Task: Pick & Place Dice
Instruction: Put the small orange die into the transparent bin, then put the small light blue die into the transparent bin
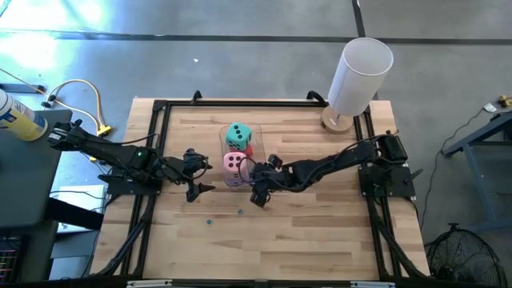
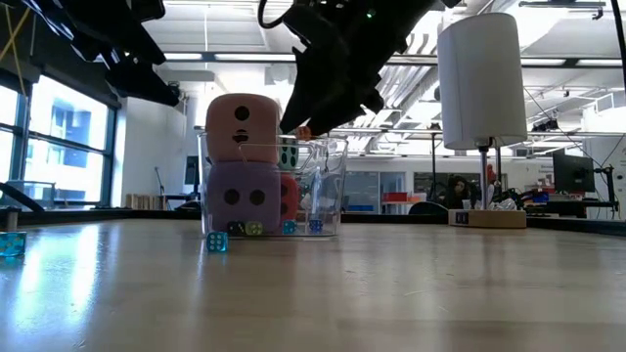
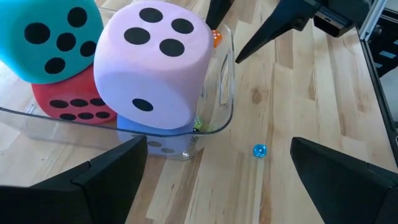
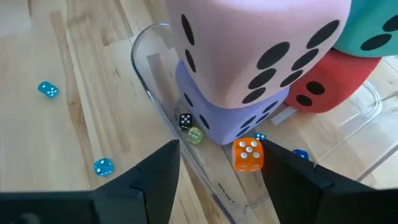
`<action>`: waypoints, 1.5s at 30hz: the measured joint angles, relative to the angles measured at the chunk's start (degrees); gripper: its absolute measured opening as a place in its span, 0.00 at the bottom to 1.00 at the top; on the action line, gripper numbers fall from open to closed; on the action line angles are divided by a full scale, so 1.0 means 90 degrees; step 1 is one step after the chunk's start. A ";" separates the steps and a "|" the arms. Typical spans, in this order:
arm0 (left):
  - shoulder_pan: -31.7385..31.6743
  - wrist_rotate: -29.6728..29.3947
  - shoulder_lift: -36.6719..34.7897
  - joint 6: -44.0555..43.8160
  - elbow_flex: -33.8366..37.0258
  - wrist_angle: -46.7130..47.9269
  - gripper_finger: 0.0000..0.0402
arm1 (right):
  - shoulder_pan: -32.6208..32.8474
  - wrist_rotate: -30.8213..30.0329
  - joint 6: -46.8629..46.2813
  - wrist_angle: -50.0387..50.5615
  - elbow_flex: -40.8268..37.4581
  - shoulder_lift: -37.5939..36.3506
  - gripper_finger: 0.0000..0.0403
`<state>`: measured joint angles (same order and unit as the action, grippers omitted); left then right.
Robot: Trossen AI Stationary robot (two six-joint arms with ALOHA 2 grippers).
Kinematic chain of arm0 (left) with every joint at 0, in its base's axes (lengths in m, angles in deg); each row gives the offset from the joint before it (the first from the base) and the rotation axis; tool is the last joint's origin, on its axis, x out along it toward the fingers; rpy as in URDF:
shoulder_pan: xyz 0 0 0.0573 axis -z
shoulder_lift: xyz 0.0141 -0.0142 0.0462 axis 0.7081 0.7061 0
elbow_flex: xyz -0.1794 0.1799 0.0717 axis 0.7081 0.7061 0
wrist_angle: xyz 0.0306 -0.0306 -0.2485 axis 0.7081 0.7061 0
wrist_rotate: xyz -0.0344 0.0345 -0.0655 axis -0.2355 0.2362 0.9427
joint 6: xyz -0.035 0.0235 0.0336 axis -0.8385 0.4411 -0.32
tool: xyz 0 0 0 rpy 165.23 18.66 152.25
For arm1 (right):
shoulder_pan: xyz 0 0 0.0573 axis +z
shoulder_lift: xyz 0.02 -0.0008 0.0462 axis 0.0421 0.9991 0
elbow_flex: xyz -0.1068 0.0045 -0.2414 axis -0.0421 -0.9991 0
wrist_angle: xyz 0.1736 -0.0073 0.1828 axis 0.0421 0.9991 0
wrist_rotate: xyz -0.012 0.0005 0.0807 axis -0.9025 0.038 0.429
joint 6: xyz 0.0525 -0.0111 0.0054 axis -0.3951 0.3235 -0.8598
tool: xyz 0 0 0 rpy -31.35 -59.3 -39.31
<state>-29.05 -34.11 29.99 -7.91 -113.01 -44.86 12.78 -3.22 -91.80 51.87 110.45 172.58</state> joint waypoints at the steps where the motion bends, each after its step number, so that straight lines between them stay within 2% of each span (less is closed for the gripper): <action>1: 0.0000 0.0000 0.0000 -0.0002 0.0000 0.0000 0.96 | 0.0000 -0.0001 -0.0049 0.0000 0.0000 0.0000 0.52; 8: 0.0000 0.0000 0.0000 -0.0019 0.0000 0.0000 0.96 | 0.0002 -0.0063 -0.0241 0.0069 0.0000 0.0000 0.52; 14: 0.0000 0.0186 0.0078 -0.0173 0.0000 -0.0001 0.96 | 0.0010 -0.0640 -0.0592 0.0647 0.0003 0.0000 0.52; 21: 0.0000 0.0192 0.0357 -0.0185 0.0000 -0.0050 0.96 | 0.0028 -0.0829 -0.0625 0.0749 -0.0029 0.0012 0.52; 33: 0.0002 0.0189 0.0491 -0.0182 -0.0002 -0.0143 0.96 | 0.0140 -0.0862 -0.0745 0.0751 -0.0029 0.0012 0.52; 45: 0.0002 0.0186 0.0488 -0.0182 -0.0002 -0.0144 0.96 | 0.0339 -0.1984 -0.0559 0.0910 -0.0024 0.0007 0.52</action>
<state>-29.03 -32.44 34.38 -9.55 -113.03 -46.16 15.83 -21.08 -96.84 60.06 110.23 172.65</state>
